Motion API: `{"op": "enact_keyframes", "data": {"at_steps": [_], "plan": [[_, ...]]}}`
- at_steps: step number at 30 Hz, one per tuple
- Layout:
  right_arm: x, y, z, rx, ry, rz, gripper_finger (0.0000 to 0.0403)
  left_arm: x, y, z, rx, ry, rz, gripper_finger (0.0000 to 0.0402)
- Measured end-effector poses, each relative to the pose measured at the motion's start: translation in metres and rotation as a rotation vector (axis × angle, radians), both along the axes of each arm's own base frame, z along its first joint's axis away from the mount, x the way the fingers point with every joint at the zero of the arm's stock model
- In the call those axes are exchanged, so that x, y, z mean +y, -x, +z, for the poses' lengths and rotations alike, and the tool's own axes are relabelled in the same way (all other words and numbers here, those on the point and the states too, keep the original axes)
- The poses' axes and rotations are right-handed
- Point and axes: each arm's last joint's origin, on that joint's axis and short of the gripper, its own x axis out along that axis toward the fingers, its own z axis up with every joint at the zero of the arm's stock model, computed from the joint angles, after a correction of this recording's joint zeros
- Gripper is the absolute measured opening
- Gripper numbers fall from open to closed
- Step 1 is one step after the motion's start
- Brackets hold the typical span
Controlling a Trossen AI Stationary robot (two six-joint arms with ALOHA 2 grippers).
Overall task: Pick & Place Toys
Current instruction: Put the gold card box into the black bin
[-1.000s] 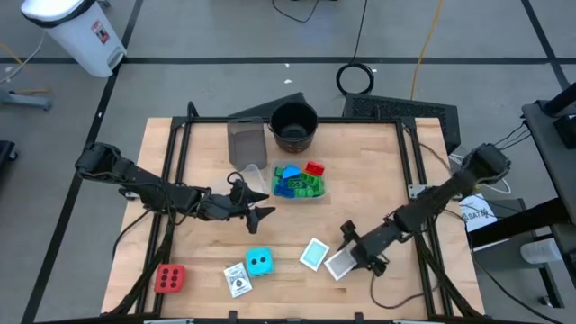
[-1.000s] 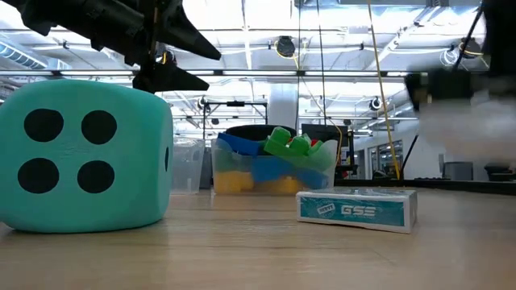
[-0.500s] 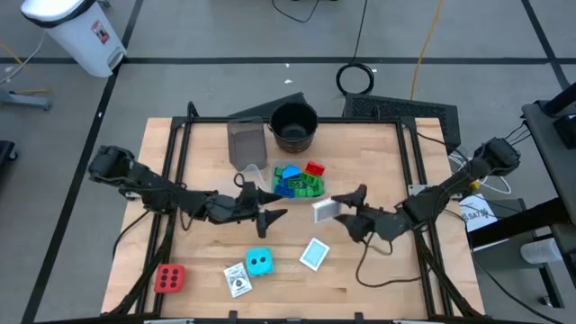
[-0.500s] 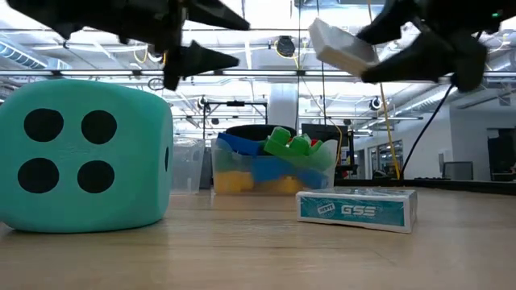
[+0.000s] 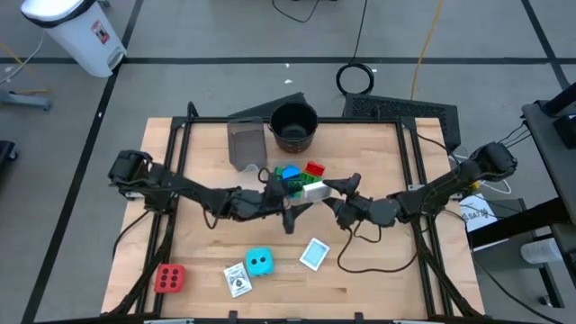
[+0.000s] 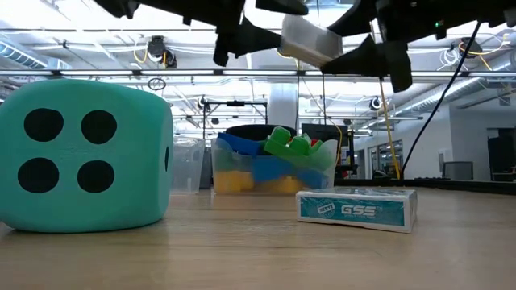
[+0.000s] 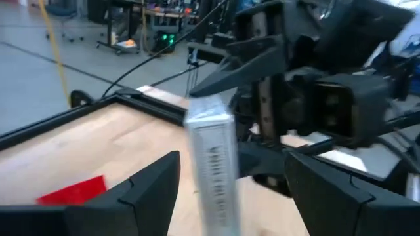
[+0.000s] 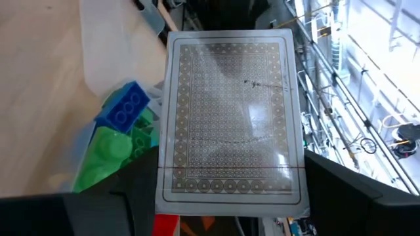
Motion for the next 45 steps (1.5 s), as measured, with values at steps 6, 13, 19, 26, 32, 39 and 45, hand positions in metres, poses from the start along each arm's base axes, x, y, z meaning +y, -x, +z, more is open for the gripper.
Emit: {"op": "enact_keyframes", "data": {"at_steps": [6, 13, 19, 26, 32, 39, 45], "plan": [[0.001, -0.001, 0.003, -0.044, -0.018, 0.002, 0.0276, 0.014, -0.004, 0.001, 0.024, 0.003, 0.053, 0.0273], [0.0, -0.002, 0.003, -0.048, -0.023, -0.003, 0.0276, 0.024, -0.006, 0.001, 0.019, 0.047, 0.038, 0.0255], [0.0, -0.002, 0.003, -0.061, -0.054, 0.01, 0.0281, 0.029, -0.008, 0.001, 0.009, 0.137, -0.077, 0.0104], [0.001, -0.003, 0.006, -0.194, -0.315, 0.041, 0.0347, 0.037, 0.001, 0.014, 0.035, 0.044, -0.028, 0.0065], [0.0, 0.001, 0.005, -0.235, -0.475, 0.008, 0.0354, 0.052, 0.041, 0.055, 0.116, -0.091, 0.242, 0.0065], [-0.01, 0.007, 0.007, -0.223, -0.497, -0.047, 0.033, 0.076, 0.097, 0.069, 0.429, -0.263, 0.451, 0.0065], [-0.031, 0.013, 0.009, -0.22, -0.54, -0.152, 0.0311, 0.117, 0.121, 0.043, 0.779, -0.235, 0.561, 0.0065]]}}
